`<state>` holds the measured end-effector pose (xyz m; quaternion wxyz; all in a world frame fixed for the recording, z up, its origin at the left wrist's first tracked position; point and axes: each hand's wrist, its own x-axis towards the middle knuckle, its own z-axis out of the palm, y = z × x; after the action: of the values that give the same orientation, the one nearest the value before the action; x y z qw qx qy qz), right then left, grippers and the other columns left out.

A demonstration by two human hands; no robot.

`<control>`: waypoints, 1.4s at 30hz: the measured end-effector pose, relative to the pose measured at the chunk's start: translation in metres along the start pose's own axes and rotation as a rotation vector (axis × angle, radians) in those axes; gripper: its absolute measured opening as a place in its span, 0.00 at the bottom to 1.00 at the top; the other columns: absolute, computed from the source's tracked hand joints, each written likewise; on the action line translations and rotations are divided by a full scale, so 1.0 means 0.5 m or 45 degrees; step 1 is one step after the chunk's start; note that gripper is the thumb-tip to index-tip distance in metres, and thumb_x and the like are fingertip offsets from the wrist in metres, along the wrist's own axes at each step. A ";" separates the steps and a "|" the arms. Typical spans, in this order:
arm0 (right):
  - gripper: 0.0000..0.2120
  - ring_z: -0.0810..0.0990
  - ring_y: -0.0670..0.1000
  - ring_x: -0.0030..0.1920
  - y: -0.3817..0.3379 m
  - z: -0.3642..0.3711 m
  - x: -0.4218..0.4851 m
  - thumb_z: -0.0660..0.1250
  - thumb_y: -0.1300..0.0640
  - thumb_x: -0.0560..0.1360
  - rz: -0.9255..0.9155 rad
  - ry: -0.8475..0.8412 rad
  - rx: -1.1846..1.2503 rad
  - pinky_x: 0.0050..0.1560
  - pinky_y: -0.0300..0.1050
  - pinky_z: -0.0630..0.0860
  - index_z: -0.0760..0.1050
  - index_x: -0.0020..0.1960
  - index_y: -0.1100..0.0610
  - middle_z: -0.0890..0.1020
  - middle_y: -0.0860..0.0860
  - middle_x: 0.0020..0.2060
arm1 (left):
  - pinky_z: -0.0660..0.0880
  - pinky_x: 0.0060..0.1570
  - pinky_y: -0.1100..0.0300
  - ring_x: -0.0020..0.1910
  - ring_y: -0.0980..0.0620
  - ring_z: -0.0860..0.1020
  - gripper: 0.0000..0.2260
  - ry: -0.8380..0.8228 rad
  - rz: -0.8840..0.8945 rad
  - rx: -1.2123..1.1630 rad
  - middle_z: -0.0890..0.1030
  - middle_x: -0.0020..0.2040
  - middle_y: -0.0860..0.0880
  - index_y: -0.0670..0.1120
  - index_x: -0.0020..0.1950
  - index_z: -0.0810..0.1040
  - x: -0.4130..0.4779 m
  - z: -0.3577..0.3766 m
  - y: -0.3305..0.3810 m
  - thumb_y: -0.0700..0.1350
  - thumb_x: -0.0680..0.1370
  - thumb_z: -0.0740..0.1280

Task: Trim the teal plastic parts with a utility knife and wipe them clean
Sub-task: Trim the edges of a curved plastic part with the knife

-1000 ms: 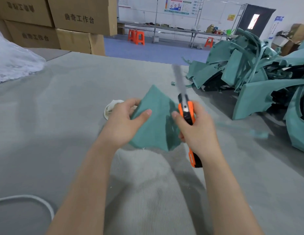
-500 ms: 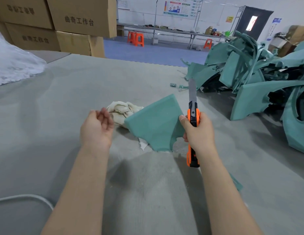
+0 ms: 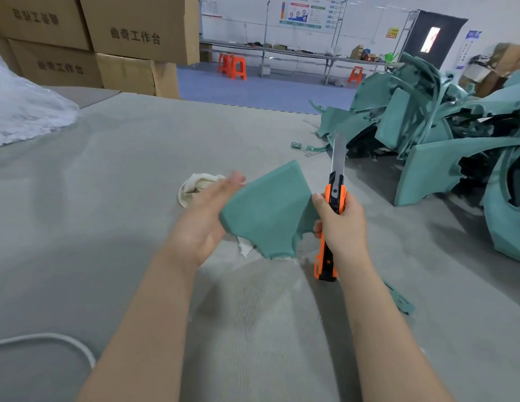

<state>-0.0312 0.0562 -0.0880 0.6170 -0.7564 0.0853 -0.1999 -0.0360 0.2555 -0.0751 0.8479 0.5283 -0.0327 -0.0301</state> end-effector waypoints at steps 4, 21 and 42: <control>0.08 0.72 0.47 0.26 -0.002 -0.001 0.001 0.66 0.55 0.78 -0.027 0.058 0.056 0.32 0.45 0.73 0.69 0.45 0.57 0.71 0.53 0.34 | 0.80 0.51 0.51 0.51 0.48 0.83 0.14 -0.247 -0.161 0.039 0.84 0.54 0.45 0.45 0.53 0.83 0.000 -0.012 -0.020 0.42 0.68 0.74; 0.09 0.75 0.48 0.29 -0.030 -0.005 -0.014 0.56 0.47 0.82 -0.091 0.087 0.105 0.29 0.38 0.73 0.71 0.46 0.48 0.76 0.50 0.41 | 0.71 0.44 0.76 0.41 0.70 0.77 0.10 0.121 0.521 0.801 0.80 0.39 0.69 0.60 0.49 0.78 -0.015 0.034 -0.016 0.43 0.79 0.66; 0.13 0.74 0.47 0.26 -0.078 -0.002 -0.059 0.57 0.48 0.83 -0.247 -0.021 0.196 0.31 0.46 0.75 0.74 0.44 0.52 0.76 0.47 0.27 | 0.70 0.65 0.53 0.63 0.55 0.74 0.21 0.327 0.991 1.127 0.77 0.64 0.52 0.46 0.68 0.75 -0.024 0.038 -0.005 0.31 0.77 0.61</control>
<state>-0.0627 0.0752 -0.0559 0.6516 -0.7131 -0.0090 -0.2585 -0.0498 0.2386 -0.0693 0.4934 0.7796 -0.1302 0.3630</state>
